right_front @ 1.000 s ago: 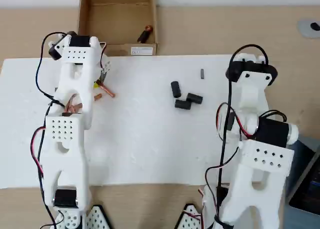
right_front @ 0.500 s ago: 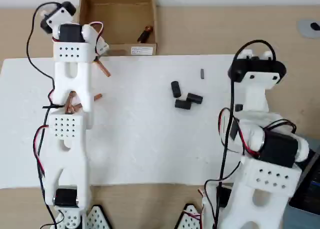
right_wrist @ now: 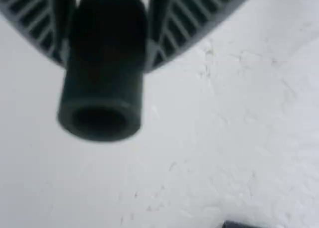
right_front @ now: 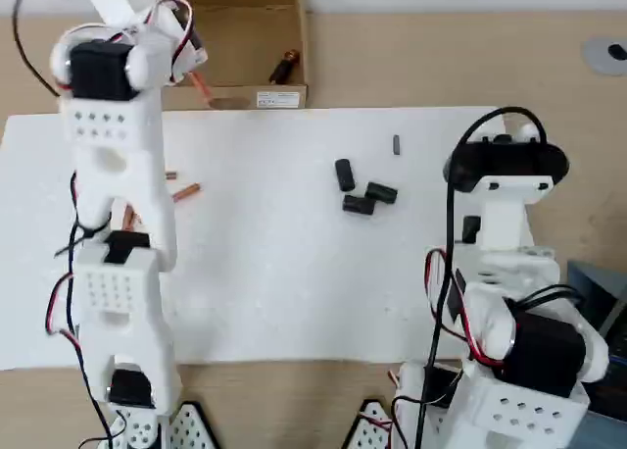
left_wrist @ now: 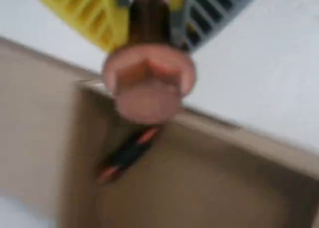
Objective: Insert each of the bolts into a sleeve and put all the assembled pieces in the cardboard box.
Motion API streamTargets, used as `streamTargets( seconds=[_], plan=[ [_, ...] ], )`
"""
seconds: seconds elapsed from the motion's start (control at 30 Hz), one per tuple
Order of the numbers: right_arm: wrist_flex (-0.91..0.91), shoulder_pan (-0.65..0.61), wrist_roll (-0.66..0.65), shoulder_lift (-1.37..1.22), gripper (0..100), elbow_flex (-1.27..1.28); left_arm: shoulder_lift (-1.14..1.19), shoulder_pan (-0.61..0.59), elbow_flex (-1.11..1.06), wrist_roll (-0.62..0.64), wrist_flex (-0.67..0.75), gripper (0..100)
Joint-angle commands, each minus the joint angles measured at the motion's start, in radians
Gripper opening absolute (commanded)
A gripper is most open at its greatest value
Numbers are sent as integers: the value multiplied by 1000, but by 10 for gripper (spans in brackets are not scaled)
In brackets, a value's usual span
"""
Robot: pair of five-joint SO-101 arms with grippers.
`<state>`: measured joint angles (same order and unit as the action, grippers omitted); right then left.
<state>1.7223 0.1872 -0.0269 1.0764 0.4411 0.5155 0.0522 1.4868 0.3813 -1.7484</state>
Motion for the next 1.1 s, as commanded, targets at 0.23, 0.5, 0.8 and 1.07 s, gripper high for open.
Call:
streamTargets(
  seconds=[0.23,0.5,0.8,1.07],
  plan=[
    [23,8,-52,15,10,-61,-558,94,-311,-130,-9,0],
    [8,2,-54,117,10,-25,-1038,84,-847,-183,-5,0],
    [-152,2,-46,208,10,165,-1394,83,-1315,-147,89,1],
    [-408,-68,-46,384,10,475,-1736,83,-1841,-147,327,1]
  ],
)
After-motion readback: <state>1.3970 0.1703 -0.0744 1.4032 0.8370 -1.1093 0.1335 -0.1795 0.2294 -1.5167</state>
